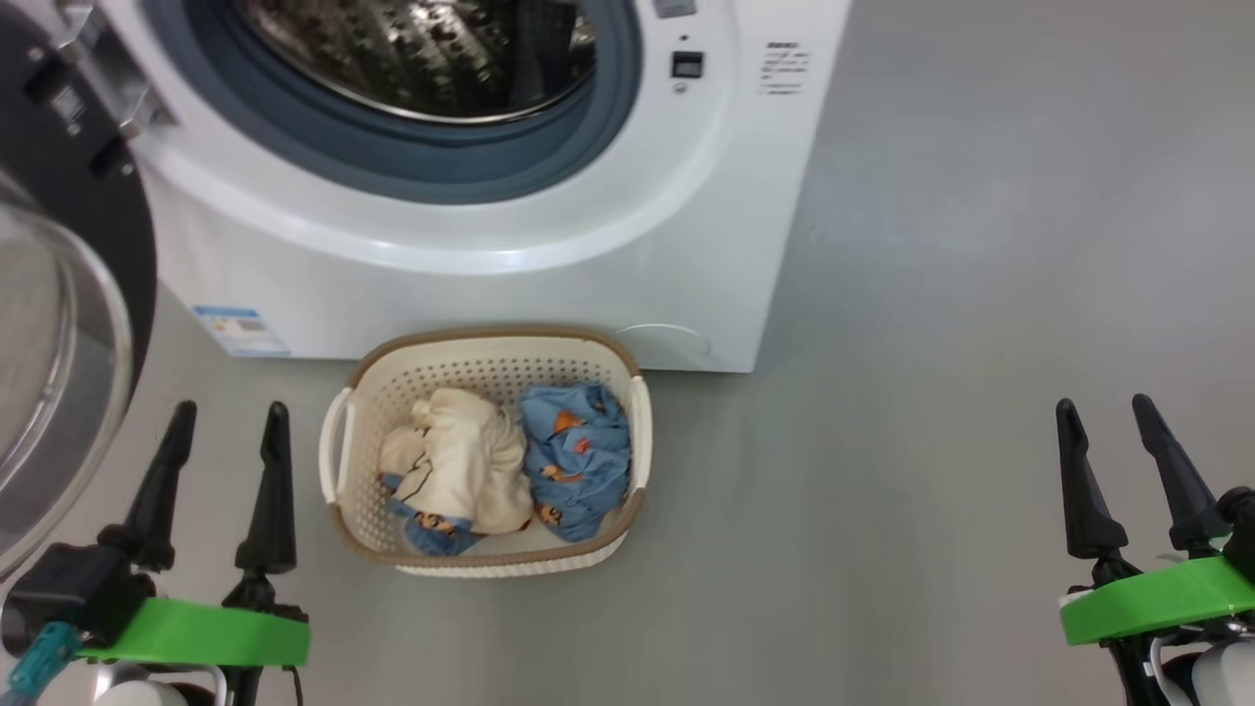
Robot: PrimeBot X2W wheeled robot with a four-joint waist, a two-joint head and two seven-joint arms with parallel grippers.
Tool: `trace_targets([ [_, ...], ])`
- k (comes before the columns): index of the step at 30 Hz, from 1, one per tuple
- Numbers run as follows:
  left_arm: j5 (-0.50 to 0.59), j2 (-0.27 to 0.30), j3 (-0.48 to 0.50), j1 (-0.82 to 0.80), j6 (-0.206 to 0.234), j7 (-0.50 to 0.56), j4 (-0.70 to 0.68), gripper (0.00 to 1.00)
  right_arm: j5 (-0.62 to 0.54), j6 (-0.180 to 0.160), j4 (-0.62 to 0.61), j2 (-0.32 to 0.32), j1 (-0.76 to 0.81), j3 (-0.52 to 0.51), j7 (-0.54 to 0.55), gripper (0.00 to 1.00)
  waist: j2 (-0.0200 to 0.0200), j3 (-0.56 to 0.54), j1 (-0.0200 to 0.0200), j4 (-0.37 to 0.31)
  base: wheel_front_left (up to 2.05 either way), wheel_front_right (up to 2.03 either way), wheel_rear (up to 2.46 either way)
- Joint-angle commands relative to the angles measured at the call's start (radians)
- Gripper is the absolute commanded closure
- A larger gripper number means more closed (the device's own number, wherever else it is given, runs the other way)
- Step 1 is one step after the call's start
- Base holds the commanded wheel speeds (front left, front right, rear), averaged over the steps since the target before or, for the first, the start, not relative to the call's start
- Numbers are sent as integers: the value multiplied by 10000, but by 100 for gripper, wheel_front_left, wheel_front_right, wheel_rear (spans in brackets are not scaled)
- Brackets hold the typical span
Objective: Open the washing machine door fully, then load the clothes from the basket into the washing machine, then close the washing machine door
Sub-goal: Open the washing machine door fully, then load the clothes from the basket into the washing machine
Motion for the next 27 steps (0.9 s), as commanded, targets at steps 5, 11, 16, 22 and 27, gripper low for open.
trace_targets([
  [5, -143, 407, 182, 192, 6, -53, -119, 0, 40, 44, -243, -60, 143, 194, -82, 0, 0, -362, -1, -604, 0, 0, 0],
  [11, -152, 431, 248, 484, 6, -53, -144, 0, 52, 44, -245, -23, 348, 176, -82, 0, 0, -630, -1, -898, 0, 0, 0],
  [16, -159, 360, 325, 565, 6, -53, -103, 0, 55, 44, -255, -5, 449, 136, -82, 0, 0, -731, -1, -966, 0, 0, 0],
  [22, -225, 332, 373, 574, 6, -53, -12, 0, 48, 44, -270, 6, 485, 102, -82, 0, 0, -749, -1, -941, 0, 0, 0],
  [27, -352, 357, 389, 524, 6, -53, 37, 0, 50, 44, -313, 16, 448, 67, -82, 0, 0, -657, -1, -855, 0, 0, 0],
])
